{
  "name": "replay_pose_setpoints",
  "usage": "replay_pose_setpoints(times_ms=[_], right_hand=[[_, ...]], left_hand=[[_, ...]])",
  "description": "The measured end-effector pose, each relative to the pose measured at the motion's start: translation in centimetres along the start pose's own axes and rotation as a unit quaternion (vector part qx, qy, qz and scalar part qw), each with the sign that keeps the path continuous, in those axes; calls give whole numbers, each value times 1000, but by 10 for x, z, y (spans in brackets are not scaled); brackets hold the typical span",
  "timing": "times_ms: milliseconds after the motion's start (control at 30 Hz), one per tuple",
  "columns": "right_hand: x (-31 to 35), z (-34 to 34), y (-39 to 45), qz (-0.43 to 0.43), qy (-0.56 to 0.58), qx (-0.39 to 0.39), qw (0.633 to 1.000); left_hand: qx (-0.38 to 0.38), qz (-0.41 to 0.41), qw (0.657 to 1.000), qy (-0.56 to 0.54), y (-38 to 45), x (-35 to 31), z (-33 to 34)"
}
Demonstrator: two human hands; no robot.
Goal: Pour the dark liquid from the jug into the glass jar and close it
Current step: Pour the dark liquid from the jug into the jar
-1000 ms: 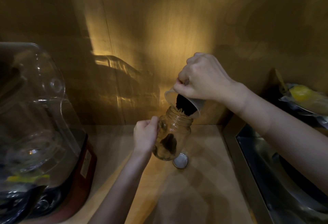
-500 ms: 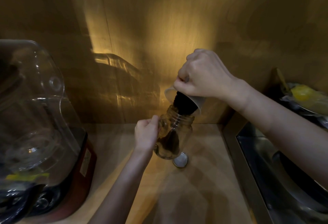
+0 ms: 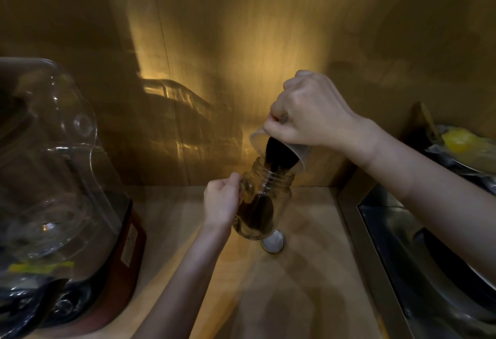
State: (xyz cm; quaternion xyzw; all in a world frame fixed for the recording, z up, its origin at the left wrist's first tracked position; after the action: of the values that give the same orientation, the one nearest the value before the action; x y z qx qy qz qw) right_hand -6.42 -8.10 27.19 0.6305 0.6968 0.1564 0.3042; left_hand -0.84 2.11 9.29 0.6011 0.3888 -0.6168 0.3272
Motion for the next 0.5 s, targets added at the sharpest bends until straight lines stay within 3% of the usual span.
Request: replay_pose_setpoints(times_ms=[500], right_hand=[[2,3,1,-4,-7,2,1000]], left_hand=[[-7,-5,1000,1,2,4,-1]])
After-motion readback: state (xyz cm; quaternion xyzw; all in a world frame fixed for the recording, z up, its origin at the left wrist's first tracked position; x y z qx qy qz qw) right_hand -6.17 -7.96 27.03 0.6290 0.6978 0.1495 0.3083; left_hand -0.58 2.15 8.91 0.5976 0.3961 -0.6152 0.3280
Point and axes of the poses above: each hand's wrist, its own y-axis towards the middle knuckle, its own z-axis out of the palm, x = y × z, the point moved 6 cm from there along y, towards the middle knuckle, and after that the axes turned 5 degrees about z, right-handed, at the moved point
